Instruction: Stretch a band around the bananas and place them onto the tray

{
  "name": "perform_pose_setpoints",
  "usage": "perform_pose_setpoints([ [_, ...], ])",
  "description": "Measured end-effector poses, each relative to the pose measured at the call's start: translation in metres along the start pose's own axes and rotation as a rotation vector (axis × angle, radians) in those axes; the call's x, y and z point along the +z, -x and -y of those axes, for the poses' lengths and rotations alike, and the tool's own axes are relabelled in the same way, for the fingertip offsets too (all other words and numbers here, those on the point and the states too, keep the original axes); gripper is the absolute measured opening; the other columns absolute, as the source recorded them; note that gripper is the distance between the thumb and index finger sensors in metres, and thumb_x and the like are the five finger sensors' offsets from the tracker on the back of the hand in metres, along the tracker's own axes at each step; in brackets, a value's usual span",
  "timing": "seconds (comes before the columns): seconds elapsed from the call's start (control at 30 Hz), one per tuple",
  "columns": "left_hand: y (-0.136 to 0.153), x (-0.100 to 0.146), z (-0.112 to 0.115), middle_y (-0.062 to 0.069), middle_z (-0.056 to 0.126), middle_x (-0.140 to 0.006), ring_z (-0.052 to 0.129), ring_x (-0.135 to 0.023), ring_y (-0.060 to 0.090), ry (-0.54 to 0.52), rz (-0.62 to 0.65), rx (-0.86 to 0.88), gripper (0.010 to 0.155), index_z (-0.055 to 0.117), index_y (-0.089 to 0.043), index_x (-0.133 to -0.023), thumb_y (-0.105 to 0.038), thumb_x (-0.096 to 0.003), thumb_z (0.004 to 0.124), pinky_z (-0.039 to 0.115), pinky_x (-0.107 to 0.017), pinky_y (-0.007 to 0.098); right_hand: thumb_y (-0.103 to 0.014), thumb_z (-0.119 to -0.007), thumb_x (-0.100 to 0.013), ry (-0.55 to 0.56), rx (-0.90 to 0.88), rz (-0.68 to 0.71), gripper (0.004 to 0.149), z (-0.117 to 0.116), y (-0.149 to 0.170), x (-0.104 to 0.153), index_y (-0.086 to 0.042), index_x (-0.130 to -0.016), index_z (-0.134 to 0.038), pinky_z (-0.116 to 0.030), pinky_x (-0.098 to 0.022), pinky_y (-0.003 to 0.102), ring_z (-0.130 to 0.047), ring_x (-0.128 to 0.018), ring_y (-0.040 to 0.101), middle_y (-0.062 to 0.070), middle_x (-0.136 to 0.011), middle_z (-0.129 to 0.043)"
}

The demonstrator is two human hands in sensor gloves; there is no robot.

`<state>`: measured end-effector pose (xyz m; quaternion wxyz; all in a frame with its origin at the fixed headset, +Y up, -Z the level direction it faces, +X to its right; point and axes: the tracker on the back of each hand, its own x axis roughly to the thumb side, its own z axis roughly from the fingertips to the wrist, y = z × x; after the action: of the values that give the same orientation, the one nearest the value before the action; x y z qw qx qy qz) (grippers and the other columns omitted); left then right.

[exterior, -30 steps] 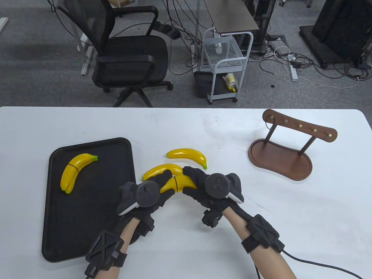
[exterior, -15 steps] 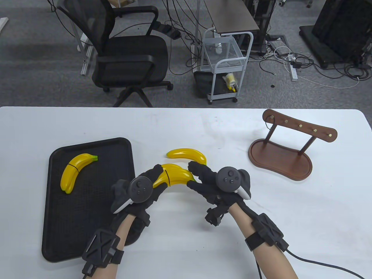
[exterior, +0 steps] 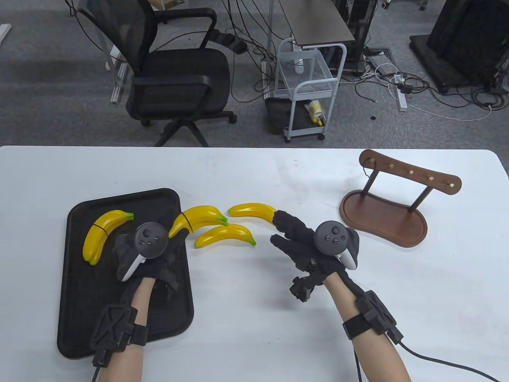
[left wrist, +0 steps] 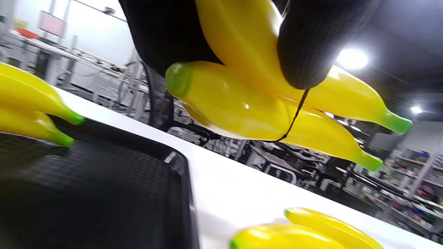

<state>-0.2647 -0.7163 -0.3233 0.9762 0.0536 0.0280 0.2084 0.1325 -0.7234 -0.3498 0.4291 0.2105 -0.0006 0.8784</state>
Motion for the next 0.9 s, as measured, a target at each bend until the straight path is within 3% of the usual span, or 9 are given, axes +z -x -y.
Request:
perform_pose_setpoints([
  [0.4,0.076,-0.011,-0.013,0.004,0.077,-0.11,0.091,-0.093,0.027,-0.061,-0.238,0.0,0.065,0.056,-0.02,-0.111,-0.045,-0.0586,0.084,0.076,-0.073,0.044,-0.042,-0.074,-0.056,0.013,0.011,-0.005,0.069,0.004,0.002,0.0,-0.01,-0.111,-0.049,-0.07,-0.064,0.053,-0.073,-0.095,0.042,0.018,-0.11,-0.063],
  [0.9,0.103,-0.019,0.017,0.004,0.076,-0.111,0.09,-0.094,0.027,0.025,-0.338,-0.024,0.064,0.055,-0.022,-0.111,-0.045,-0.0587,0.084,0.075,-0.073,0.044,-0.042,-0.073,-0.056,0.006,0.024,-0.015,0.068,0.005,0.004,0.0,-0.01,-0.111,-0.05,-0.07,-0.064,0.053,-0.074,-0.094,0.042,0.018,-0.109,-0.063],
])
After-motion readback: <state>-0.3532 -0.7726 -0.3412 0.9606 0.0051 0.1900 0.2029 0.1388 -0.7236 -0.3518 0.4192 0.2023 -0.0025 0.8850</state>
